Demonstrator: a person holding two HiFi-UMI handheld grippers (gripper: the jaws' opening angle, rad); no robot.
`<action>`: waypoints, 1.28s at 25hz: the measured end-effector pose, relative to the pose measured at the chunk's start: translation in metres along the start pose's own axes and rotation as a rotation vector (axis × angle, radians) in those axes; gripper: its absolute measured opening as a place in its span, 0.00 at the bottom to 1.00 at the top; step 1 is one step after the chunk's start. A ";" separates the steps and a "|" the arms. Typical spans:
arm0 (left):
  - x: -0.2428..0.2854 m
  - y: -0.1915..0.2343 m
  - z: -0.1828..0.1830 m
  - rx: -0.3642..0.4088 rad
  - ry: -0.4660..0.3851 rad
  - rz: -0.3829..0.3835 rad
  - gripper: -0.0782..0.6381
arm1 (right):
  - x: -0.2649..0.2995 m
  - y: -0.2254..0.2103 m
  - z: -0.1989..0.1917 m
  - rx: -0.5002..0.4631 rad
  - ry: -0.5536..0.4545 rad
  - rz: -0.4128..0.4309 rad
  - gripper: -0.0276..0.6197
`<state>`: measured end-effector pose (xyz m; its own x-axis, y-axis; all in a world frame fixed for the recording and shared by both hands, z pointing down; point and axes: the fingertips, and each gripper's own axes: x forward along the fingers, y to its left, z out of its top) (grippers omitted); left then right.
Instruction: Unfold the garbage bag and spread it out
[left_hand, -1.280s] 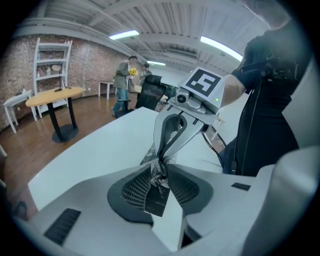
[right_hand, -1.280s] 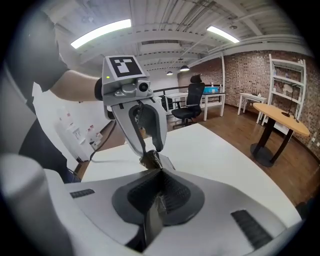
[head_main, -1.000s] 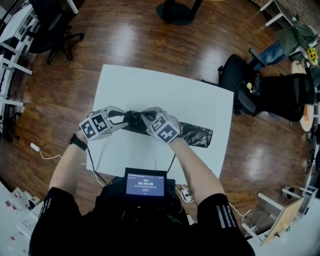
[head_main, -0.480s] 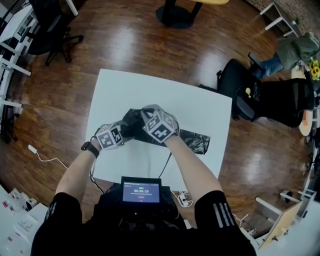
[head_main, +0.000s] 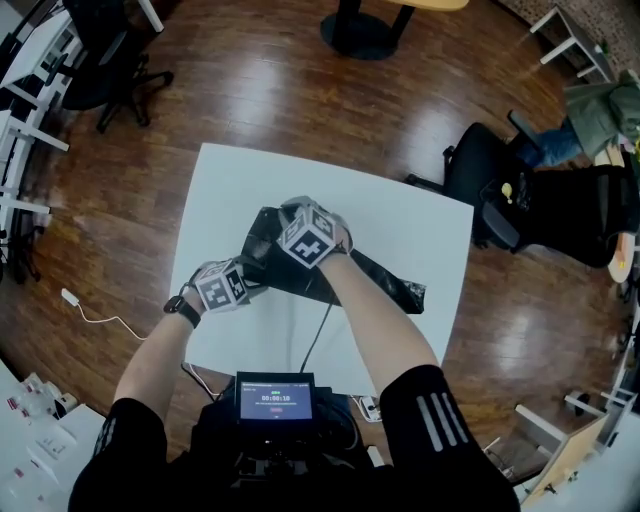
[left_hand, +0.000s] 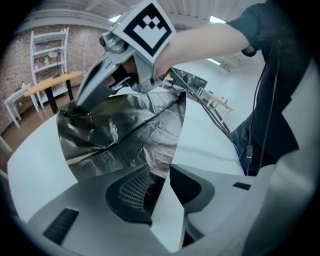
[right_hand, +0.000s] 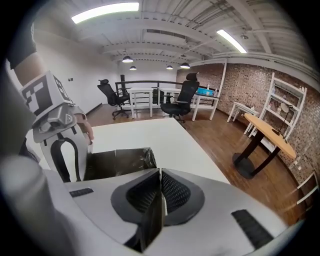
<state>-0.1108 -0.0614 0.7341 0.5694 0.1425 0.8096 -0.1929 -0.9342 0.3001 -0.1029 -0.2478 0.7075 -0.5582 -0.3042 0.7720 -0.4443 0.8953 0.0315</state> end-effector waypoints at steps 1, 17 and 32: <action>0.001 0.000 -0.002 0.001 0.008 -0.002 0.29 | 0.006 -0.001 -0.003 -0.004 0.019 0.008 0.09; 0.003 0.001 -0.006 -0.025 0.003 0.009 0.29 | -0.029 -0.022 0.032 0.121 -0.167 0.025 0.18; -0.003 -0.022 0.064 0.105 -0.127 0.053 0.29 | -0.097 -0.001 -0.058 0.065 -0.007 -0.076 0.20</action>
<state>-0.0567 -0.0623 0.6925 0.6583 0.0564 0.7507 -0.1441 -0.9693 0.1991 -0.0078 -0.2000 0.6701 -0.5256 -0.3728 0.7647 -0.5300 0.8466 0.0485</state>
